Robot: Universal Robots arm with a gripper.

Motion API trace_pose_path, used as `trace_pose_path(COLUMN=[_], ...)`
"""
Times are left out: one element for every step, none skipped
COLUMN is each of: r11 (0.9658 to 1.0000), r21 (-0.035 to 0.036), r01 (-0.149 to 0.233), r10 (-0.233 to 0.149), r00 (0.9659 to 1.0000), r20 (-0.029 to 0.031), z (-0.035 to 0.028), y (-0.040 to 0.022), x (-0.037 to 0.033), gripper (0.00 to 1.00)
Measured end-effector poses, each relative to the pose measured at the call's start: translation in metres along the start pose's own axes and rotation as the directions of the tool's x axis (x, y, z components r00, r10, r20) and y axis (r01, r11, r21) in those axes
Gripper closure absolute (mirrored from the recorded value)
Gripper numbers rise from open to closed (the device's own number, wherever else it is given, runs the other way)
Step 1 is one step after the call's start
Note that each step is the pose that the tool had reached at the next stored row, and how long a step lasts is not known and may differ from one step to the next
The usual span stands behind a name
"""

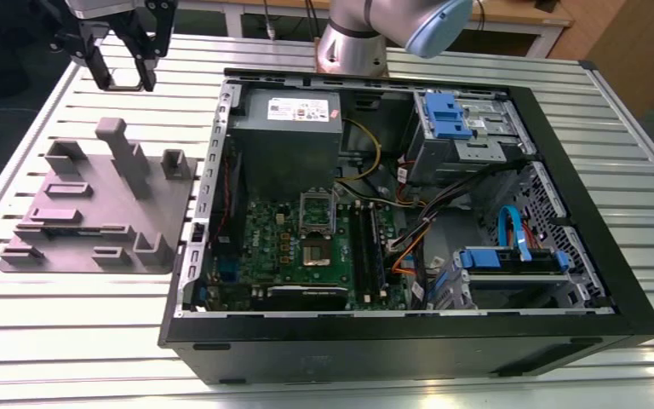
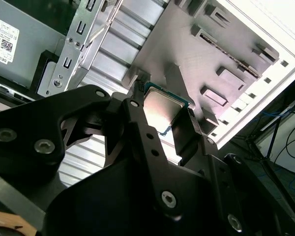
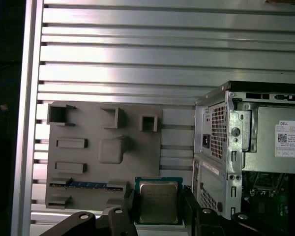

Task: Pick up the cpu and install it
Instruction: 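Pick up the cpu and move it towards the insertion slot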

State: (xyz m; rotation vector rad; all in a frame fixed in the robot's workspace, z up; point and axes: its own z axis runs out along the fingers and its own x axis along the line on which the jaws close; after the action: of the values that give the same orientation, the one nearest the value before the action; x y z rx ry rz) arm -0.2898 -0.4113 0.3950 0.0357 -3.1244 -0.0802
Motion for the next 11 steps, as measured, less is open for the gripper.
trace_pose_path(r11=[1.0000,1.0000,1.0000,1.0000,1.0000,1.0000,1.0000,1.0000,1.0000,1.0000,1.0000], r21=[0.0000,0.0001,0.0000,0.0000,0.0000,0.0000,0.0000,0.0000,0.0000,0.0000,0.0000], r01=[0.000,0.000,0.000,0.000,0.000,0.000,0.000,0.000,0.000,0.000,0.000], r10=[0.000,0.000,0.000,0.000,0.000,0.000,0.000,0.000,0.000,0.000,0.000], r00=[1.0000,1.0000,1.0000,1.0000,1.0000,1.0000,1.0000,1.0000,1.0000,1.0000,1.0000], r20=[0.0000,0.0000,-0.0001,0.0000,0.0000,0.0000,0.0000,0.0000,0.0000,0.0001,0.0000], z=[0.0000,0.0000,0.0000,0.0000,0.0000,0.0000,-0.0001,-0.0001,-0.0001,0.0000,-0.0001], y=[0.0000,0.0000,0.0000,0.0000,0.0000,0.0000,0.0000,0.0000,-0.0001,-0.0001,-0.0001], x=[-0.0003,-0.0005,-0.0008,-0.0010,-0.0013,-0.0015,-0.0018,-0.0021,-0.0023,-0.0026,-0.0028], gripper=[0.53,0.53,0.53,0.53,0.53,0.53,0.53,0.53,0.53,0.53,0.53])
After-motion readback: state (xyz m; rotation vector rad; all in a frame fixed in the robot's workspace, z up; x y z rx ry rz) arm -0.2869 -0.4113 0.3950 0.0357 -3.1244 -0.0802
